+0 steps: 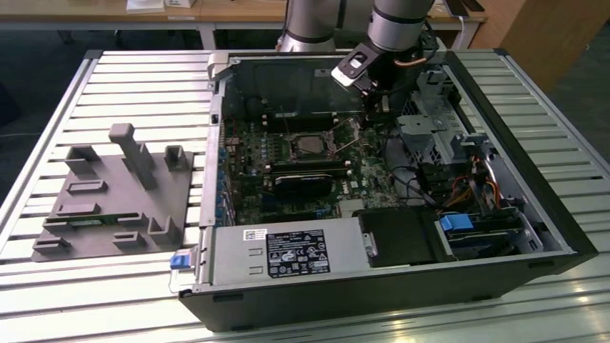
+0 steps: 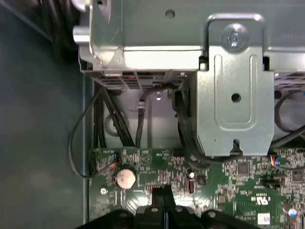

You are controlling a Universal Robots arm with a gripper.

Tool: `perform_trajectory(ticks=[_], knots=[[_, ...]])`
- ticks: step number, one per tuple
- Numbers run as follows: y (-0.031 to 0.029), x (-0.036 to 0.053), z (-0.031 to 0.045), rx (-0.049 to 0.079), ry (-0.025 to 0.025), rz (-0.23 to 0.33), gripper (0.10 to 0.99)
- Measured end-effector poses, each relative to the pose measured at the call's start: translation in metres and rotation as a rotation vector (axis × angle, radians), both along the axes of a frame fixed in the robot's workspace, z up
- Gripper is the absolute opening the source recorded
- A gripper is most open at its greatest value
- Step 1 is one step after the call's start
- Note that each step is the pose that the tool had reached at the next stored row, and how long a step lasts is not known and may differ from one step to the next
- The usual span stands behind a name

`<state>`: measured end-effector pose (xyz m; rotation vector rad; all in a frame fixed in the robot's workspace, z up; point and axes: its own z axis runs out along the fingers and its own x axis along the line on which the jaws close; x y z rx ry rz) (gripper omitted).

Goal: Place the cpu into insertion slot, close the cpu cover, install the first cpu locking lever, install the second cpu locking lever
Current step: 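Close the cpu cover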

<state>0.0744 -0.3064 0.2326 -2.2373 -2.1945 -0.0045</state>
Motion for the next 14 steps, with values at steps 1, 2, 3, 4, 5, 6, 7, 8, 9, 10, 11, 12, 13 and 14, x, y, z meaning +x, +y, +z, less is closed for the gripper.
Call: perform_trajectory(ticks=[1,2,3,4,5,6,7,8,9,10,11,12,13,14], knots=[[0.0000,-0.0015,0.0000,0.000,0.0000,0.000,0.106],[0.0000,-0.0015,-0.0001,0.000,0.0000,0.000,0.106],[0.0001,-0.0019,0.0000,0.000,0.0000,0.000,0.106],[0.0000,-0.0019,-0.0001,0.000,0.0000,0.000,0.106],[-0.0001,-0.0020,-0.0001,0.000,0.0000,0.000,0.106],[-0.0002,-0.0020,-0.0001,0.000,0.0000,0.000,0.106],[-0.0004,-0.0020,0.0000,0.000,0.0000,0.000,0.106],[-0.0007,-0.0020,0.0000,0.000,0.0000,0.000,0.106],[-0.0009,-0.0019,0.0000,0.000,0.0000,0.000,0.106],[-0.0011,-0.0020,-0.0001,0.000,0.0000,0.000,0.106],[-0.0018,-0.0021,-0.0001,0.000,0.0000,0.000,0.106],[-0.0022,-0.0024,0.0000,0.000,0.0000,0.000,0.106],[-0.0022,-0.0025,-0.0001,0.000,0.0000,0.000,0.106],[-0.0022,-0.0027,0.0000,0.000,0.0000,0.000,0.106]])
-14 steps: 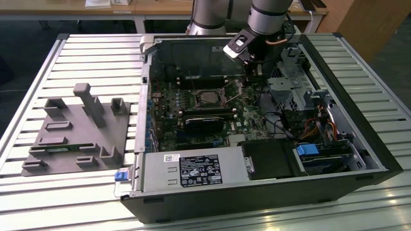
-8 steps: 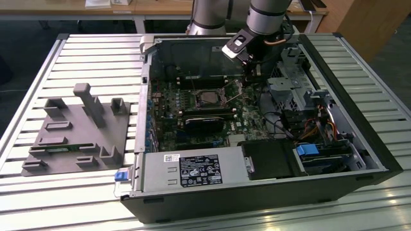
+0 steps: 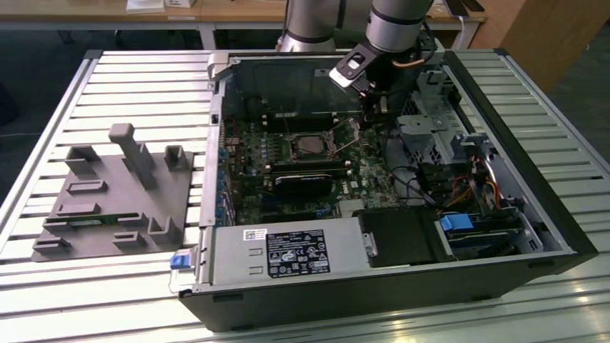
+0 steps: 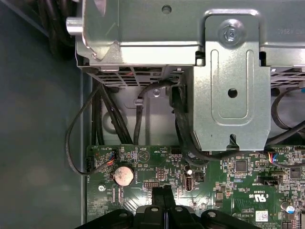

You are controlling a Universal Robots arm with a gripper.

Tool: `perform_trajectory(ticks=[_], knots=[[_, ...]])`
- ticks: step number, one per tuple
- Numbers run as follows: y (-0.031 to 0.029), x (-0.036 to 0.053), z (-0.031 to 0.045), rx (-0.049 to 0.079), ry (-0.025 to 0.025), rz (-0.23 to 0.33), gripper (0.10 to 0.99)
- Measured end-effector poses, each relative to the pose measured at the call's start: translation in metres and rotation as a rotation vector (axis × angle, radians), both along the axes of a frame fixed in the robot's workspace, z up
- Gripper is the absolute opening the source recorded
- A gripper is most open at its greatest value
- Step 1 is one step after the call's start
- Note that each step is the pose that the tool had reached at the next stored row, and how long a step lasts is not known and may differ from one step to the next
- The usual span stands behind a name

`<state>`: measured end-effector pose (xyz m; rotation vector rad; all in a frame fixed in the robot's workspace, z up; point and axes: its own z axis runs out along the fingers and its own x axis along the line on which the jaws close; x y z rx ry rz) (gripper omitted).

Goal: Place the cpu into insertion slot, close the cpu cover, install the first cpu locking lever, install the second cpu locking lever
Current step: 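Close the cpu cover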

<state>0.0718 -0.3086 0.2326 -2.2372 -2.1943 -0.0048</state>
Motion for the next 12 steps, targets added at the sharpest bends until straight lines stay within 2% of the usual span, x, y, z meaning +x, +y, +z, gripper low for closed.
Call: perform_trajectory(ticks=[12], knots=[[-0.0009,-0.0062,0.0009,0.000,0.0001,0.000,0.106]])
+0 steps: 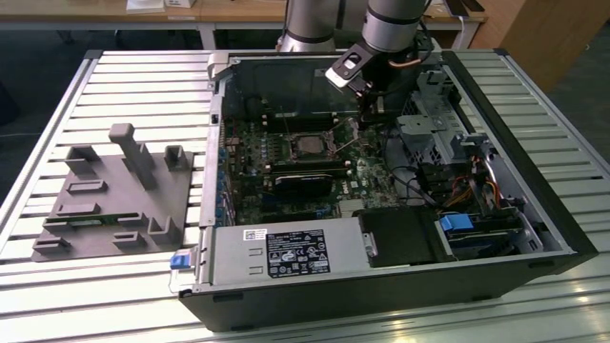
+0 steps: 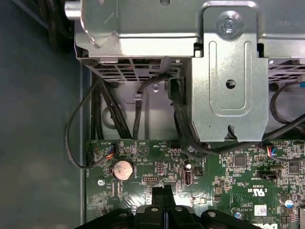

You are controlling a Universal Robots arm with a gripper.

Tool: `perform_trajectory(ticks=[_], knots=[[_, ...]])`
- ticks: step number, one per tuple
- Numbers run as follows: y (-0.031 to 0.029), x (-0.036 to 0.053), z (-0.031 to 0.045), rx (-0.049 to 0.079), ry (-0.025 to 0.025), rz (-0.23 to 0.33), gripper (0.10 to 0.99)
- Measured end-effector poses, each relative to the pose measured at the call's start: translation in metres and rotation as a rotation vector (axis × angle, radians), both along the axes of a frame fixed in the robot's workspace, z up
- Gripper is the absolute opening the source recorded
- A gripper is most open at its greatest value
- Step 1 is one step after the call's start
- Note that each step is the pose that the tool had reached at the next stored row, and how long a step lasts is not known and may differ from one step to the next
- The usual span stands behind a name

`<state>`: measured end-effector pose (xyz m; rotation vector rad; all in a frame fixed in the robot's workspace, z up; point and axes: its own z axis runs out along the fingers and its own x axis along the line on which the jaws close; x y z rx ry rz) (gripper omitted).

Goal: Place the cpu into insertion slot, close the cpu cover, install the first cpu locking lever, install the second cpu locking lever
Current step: 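Close the cpu cover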

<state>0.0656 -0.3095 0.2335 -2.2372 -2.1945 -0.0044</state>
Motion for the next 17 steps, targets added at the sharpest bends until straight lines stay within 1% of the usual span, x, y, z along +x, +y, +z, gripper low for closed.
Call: perform_trajectory(ticks=[13,17], knots=[[0.0000,-0.0106,0.0000,0.000,0.0000,0.000,0.106],[0.0000,-0.0127,0.0000,0.000,0.0000,0.000,0.106]])
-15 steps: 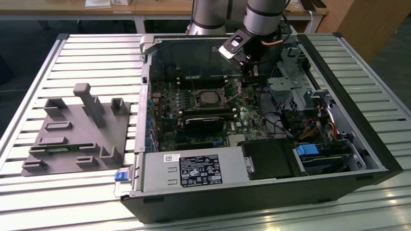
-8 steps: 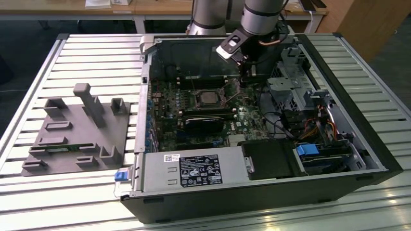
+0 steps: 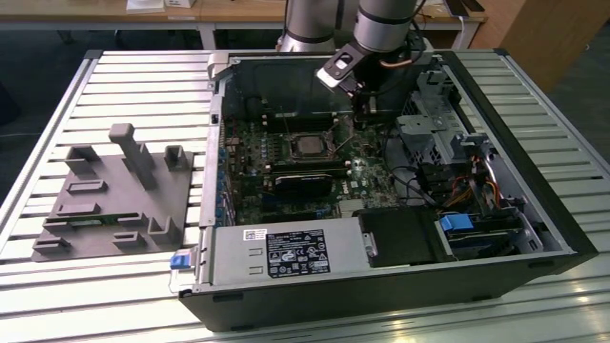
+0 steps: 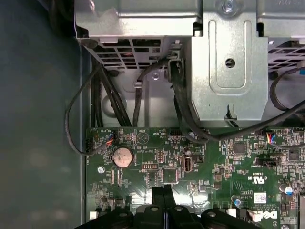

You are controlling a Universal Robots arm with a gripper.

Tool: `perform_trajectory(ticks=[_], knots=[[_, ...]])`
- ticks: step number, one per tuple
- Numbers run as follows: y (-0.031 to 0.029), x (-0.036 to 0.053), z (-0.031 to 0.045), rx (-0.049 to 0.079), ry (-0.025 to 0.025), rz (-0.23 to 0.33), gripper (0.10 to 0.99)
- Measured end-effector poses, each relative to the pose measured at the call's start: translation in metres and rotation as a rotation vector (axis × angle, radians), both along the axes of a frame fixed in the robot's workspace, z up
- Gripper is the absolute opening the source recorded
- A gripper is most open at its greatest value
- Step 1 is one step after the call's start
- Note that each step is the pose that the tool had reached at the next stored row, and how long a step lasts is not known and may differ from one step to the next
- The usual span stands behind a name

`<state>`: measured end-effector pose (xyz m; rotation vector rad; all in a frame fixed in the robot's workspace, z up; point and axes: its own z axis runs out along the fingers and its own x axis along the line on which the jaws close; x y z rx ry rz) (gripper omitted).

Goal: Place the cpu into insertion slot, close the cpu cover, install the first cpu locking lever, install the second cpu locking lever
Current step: 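Close the cpu cover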

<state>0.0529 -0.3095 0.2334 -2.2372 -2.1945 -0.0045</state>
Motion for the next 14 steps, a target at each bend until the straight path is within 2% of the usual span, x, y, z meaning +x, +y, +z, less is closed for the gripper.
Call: perform_trajectory(ticks=[14], knots=[[0.0000,-0.0070,0.0000,0.000,0.0000,0.000,0.106]])
